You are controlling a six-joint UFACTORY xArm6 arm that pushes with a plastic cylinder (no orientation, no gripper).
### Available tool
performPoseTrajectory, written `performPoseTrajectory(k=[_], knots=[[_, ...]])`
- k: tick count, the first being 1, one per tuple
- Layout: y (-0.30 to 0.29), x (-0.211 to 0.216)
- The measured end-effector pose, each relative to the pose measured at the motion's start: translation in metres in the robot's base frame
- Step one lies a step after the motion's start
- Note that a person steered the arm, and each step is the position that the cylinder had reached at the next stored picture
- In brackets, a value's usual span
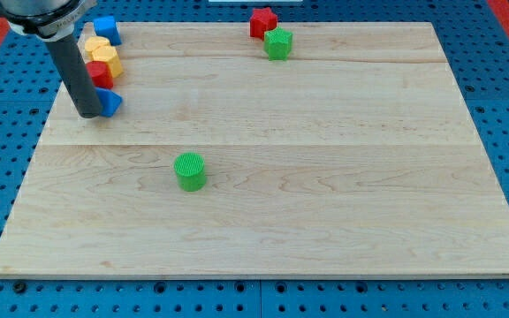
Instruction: Push the green circle into the group of blocks
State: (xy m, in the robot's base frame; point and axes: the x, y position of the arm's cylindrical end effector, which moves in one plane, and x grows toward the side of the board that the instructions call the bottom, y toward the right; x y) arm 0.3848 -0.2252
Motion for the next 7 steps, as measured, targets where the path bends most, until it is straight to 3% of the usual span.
performPoseTrajectory(k=[2,3,4,5,6,7], knots=[[0.036,-0.046],[0.113,-0.037],[0.209,0.011],[0.213,0.104],[0.125,0.120],[0.051,0.086]])
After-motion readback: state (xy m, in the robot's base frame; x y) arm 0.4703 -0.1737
